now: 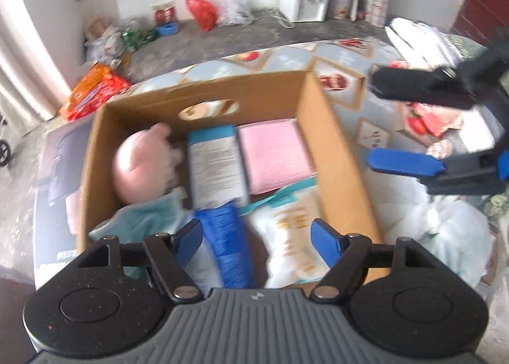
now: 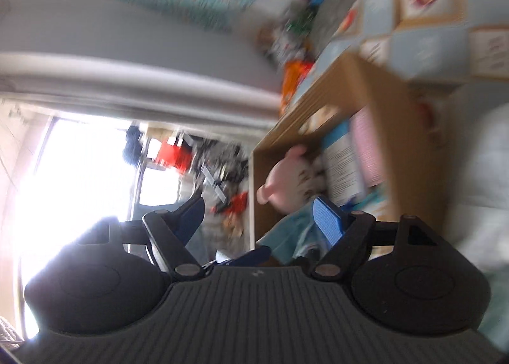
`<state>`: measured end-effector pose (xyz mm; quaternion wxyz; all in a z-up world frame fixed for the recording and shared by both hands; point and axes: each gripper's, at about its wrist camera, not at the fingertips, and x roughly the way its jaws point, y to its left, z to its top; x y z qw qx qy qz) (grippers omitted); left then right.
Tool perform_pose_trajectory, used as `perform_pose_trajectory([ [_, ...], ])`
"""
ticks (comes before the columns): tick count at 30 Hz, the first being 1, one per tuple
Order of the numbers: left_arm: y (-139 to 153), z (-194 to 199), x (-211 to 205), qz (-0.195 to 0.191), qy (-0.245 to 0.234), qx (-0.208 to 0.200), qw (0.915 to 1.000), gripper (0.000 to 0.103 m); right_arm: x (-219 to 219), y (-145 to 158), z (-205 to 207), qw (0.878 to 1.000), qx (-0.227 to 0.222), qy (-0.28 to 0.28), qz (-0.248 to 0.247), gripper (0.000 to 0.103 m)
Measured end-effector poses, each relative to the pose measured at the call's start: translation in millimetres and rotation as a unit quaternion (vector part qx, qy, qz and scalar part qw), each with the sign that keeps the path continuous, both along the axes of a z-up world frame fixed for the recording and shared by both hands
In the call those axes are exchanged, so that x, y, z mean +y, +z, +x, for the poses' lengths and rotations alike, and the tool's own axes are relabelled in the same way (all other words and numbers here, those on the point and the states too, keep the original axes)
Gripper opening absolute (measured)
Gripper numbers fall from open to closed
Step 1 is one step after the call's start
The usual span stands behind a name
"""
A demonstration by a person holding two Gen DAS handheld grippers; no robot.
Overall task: Organize soft objects
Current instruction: 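Move both tools back to the white drink pouch beside the white cup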
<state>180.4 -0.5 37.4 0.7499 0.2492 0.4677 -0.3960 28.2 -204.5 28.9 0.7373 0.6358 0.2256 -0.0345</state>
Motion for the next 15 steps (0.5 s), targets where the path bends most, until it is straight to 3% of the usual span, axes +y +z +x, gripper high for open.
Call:
perform_pose_trajectory([
  [7, 8.2, -46.3, -51.5, -0.011, -0.049, 0.007, 0.9987, 0.076, -30.2, -9.0, -106.0, 0.995, 0.051, -0.090, -0.003, 0.076],
  [15, 0.0, -102.0, -109.8, -0.016, -0.107, 0.012, 0.9940, 0.075, -57.2, -31.5, -211.6, 0.977, 0.126, -0.173, 0.005, 0.076],
])
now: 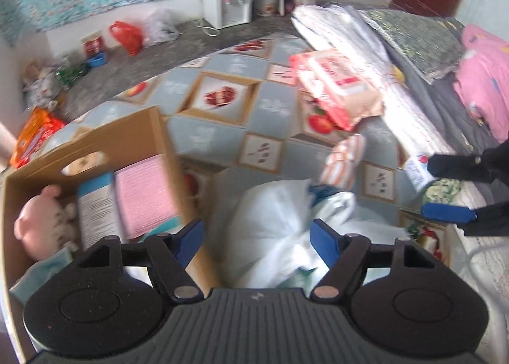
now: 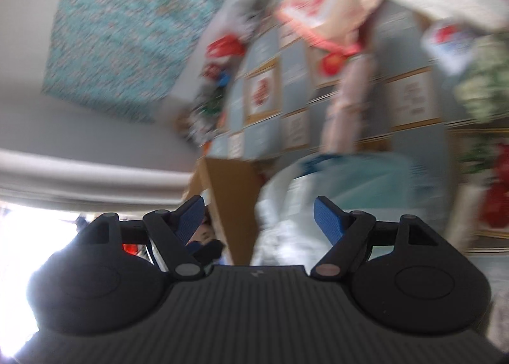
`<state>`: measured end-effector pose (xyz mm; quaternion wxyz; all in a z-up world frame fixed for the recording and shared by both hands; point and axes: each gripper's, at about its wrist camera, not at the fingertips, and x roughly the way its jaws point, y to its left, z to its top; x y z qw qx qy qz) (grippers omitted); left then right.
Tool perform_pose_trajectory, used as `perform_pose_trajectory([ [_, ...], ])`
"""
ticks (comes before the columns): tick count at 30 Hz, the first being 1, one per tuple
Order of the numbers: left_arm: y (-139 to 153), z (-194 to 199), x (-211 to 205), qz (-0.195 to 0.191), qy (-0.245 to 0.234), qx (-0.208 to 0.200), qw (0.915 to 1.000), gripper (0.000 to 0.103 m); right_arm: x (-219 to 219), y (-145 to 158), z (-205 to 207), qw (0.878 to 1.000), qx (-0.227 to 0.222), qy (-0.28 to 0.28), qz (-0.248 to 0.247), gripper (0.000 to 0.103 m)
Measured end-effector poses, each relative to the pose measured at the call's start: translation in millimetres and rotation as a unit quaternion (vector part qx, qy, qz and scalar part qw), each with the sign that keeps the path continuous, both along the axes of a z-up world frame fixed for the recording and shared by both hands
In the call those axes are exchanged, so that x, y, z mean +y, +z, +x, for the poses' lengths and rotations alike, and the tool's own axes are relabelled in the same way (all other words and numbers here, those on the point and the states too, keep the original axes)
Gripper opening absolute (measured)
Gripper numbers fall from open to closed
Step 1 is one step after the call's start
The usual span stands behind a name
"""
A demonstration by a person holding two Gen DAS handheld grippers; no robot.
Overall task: Organize soft objects
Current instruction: 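Move both tools back to the white drink pouch beside the white cup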
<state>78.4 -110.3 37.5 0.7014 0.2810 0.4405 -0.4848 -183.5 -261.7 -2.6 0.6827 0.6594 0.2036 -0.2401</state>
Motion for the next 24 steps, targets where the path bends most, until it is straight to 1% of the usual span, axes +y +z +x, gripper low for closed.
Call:
perform_pose_trajectory([
  [3, -5.3, -15.2, -21.4, -0.002, -0.007, 0.007, 0.9999, 0.073, -11.9, -9.1, -20.7, 0.999, 0.041, -0.005, -0.001, 0.076],
  [8, -13.7, -37.2, -59.6, -0.006, -0.026, 0.003, 0.9996, 0.070, -37.4, -9.5, -40.9, 0.995, 0.097, -0.001, -0.020, 0.076],
  [10, -15.9, -47.3, -74.0, -0.012, -0.036, 0.004, 0.9993, 0.068, -48.5, -9.6, -48.3, 0.991, 0.127, 0.006, -0.033, 0.076],
  [13, -20.9, -67.7, -95.1, -0.016, -0.063, 0.003, 0.9979, 0.065, -67.6, -9.2, -58.8, 0.985, 0.161, 0.018, -0.058, 0.072],
  [14, -23.7, -75.4, -101.8, -0.017, -0.073, 0.003, 0.9971, 0.063, -74.8, -9.0, -60.1, 0.983, 0.169, 0.025, -0.069, 0.069],
  [16, -31.6, -89.9, -115.4, -0.013, -0.096, 0.011, 0.9952, 0.053, -89.4, -7.7, -61.7, 0.978, 0.183, 0.042, -0.092, 0.064],
  [18, -40.7, -103.8, -127.3, -0.005, -0.115, 0.016, 0.9932, 0.047, -104.4, -11.3, -59.9, 0.973, 0.190, 0.059, -0.113, 0.055],
  [19, -45.3, -110.5, -132.9, -0.001, -0.124, 0.018, 0.9921, 0.042, -111.3, -14.7, -59.1, 0.972, 0.192, 0.066, -0.118, 0.054],
  [21, -52.2, -121.2, -141.5, 0.009, -0.139, 0.017, 0.9901, 0.036, -124.1, -24.3, -57.5, 0.971, 0.192, 0.076, -0.118, 0.046],
  [22, -55.1, -125.3, -144.8, 0.012, -0.144, 0.016, 0.9893, 0.034, -128.2, -31.1, -57.4, 0.971, 0.195, 0.081, -0.114, 0.045],
  [24, -59.2, -130.1, -148.4, 0.017, -0.149, 0.017, 0.9885, 0.032, -130.5, -45.4, -58.7, 0.969, 0.208, 0.090, -0.094, 0.038],
])
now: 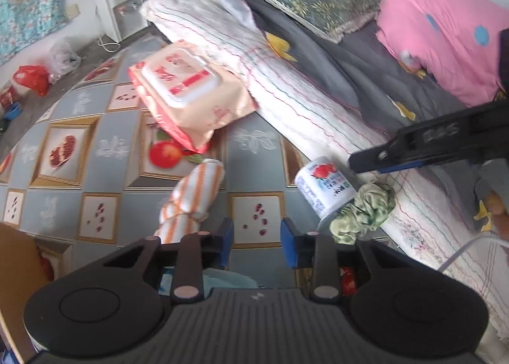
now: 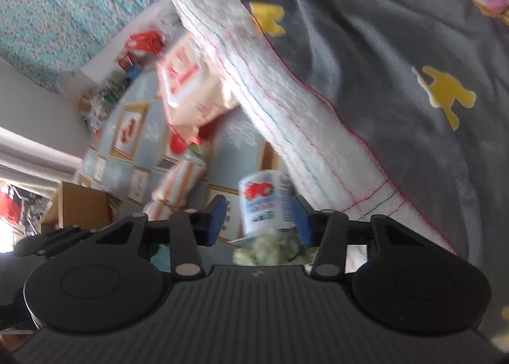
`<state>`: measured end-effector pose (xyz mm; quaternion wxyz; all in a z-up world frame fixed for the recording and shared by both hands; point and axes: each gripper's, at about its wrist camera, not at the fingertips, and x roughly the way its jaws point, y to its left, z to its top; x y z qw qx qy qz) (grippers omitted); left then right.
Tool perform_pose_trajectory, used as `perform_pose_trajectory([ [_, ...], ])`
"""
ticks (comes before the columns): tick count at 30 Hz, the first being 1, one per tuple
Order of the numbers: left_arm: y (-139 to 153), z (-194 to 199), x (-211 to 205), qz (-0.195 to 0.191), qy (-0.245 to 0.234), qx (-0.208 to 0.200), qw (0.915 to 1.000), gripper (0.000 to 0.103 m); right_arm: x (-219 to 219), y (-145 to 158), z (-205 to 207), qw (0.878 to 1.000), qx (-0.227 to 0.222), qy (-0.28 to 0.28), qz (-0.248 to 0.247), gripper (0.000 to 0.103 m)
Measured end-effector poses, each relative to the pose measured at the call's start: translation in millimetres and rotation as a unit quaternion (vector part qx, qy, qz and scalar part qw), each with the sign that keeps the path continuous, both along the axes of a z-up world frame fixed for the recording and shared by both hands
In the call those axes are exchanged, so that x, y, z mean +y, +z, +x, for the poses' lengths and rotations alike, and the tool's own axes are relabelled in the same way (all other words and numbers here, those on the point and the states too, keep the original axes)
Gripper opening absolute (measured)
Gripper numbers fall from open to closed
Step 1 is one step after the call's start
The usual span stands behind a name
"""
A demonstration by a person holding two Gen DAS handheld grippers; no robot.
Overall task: Organize soft objects
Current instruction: 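Move both tools back to the white drink pouch beside the white cup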
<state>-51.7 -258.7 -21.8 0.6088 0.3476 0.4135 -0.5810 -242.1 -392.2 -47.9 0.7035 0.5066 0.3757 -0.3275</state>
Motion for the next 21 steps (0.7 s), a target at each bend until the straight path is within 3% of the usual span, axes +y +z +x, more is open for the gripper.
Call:
perform_pose_trajectory([
  [7, -10.0, -1.7, -5.5, 0.020, -0.006, 0.006, 0.9998, 0.031, 47.6, -19.2, -15.5, 0.995, 0.002, 0.015, 0.094, 0.036],
  [10, -13.9, -4.4, -9.1, 0.027, -0.016, 0.012, 0.9994, 0.031, 54.7, -21.1, -17.3, 0.994, 0.001, 0.025, 0.106, 0.037],
  [15, -18.0, -18.5, -16.6, 0.029, -0.057, 0.028, 0.9976, 0.031, 40.1, 5.4, -13.8, 0.998, 0.007, 0.060, 0.009, 0.039],
  [21, -28.2, -33.3, -24.6, 0.034, -0.083, 0.031, 0.9954, 0.031, 23.1, 15.2, -0.2, 0.987, 0.037, 0.134, -0.082, 0.039],
])
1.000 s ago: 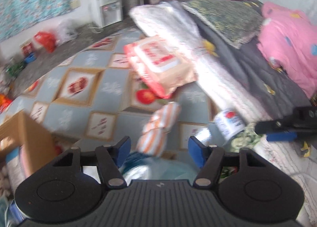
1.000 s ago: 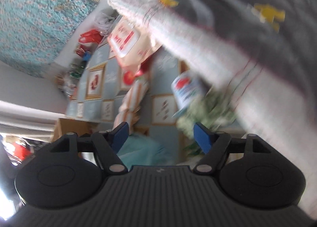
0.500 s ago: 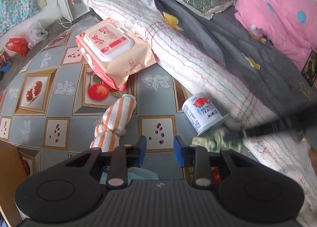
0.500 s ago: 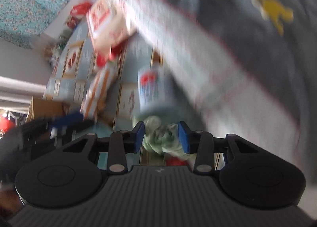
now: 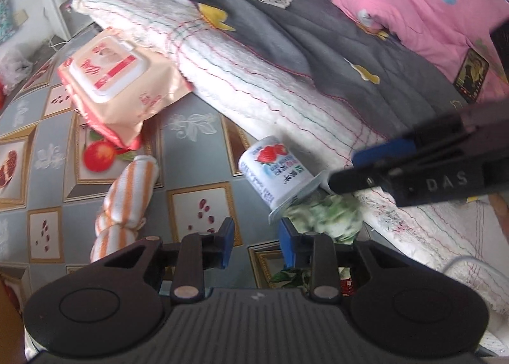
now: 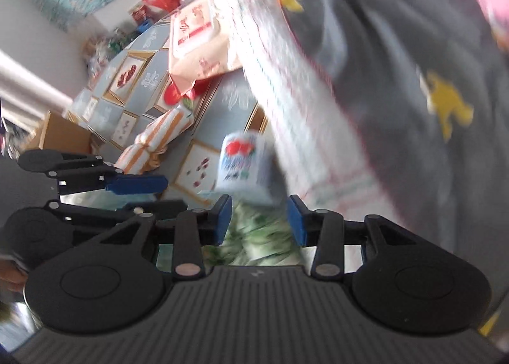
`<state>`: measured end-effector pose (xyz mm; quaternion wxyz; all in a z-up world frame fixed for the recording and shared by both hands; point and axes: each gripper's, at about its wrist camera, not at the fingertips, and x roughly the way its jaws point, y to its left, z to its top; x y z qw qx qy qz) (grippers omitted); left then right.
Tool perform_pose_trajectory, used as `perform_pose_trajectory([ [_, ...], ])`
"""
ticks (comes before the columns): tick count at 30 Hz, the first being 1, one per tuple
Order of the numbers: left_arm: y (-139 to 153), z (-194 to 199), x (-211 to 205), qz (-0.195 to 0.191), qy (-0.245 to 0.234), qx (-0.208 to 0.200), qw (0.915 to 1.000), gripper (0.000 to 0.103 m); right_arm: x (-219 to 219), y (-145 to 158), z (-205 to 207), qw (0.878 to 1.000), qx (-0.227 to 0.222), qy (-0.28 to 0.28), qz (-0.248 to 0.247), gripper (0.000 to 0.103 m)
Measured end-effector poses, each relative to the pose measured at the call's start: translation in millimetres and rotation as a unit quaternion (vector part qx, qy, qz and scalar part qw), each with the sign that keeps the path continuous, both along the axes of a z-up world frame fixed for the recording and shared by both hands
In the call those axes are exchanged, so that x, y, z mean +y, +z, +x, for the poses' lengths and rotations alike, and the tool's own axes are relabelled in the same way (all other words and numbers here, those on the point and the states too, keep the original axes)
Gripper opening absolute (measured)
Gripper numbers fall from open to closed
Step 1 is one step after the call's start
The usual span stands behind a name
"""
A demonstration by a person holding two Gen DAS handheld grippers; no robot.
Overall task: Organize soft objects
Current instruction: 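Move both tools back to the white drink pouch beside the white cup, then close the left tool on the white pouch while the right tool grips it too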
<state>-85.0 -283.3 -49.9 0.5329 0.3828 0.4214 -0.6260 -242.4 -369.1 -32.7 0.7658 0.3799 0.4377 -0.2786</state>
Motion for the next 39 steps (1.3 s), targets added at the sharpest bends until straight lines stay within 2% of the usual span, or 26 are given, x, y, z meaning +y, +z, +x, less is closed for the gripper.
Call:
perform_pose_trajectory([
  [5, -7.3, -5.6, -5.4, 0.003, -0.007, -0.002, 1.0000, 0.030, -10.7, -9.5, 10.9, 0.998, 0.010, 0.061, -0.025, 0.039],
  [8, -15.2, -10.2, -9.6, 0.010, -0.008, -0.013, 0.9998, 0.023, -8.4, -12.2, 15.6, 0.995, 0.000, 0.094, -0.028, 0.038],
  [10, -19.9, -11.9, -12.0, 0.016, -0.007, -0.016, 0.9997, 0.018, -3.6, -13.6, 22.0, 0.992, 0.009, 0.120, -0.035, 0.035],
  [13, -22.2, -11.9, -14.8, 0.017, -0.001, -0.007, 0.9998, 0.017, 0.6, -15.2, 24.4, 0.989, 0.015, 0.140, -0.044, 0.032],
  [20, -31.3, -8.9, -20.8, 0.025, 0.031, 0.015, 0.9991, 0.014, -5.8, -26.3, 26.1, 0.991, -0.005, 0.131, -0.021, 0.019],
  [24, -28.2, 1.6, -22.2, 0.024, 0.058, 0.036, 0.9974, 0.015, -8.3, -20.2, 26.8, 0.991, -0.020, 0.128, -0.025, 0.019],
  [30, -10.5, 19.8, -23.0, 0.021, 0.081, 0.069, 0.9940, 0.015, -31.2, -15.1, 23.0, 0.995, -0.067, 0.071, 0.026, 0.019],
  [34, -4.7, 32.9, -24.0, 0.022, 0.105, 0.100, 0.9891, 0.015, -46.9, -20.9, 20.7, 0.992, -0.098, 0.018, 0.072, 0.019],
  [39, -7.4, 39.0, -28.5, 0.020, 0.128, 0.116, 0.9848, 0.015, -55.1, -26.3, 25.0, 0.991, -0.102, -0.010, 0.082, 0.018],
])
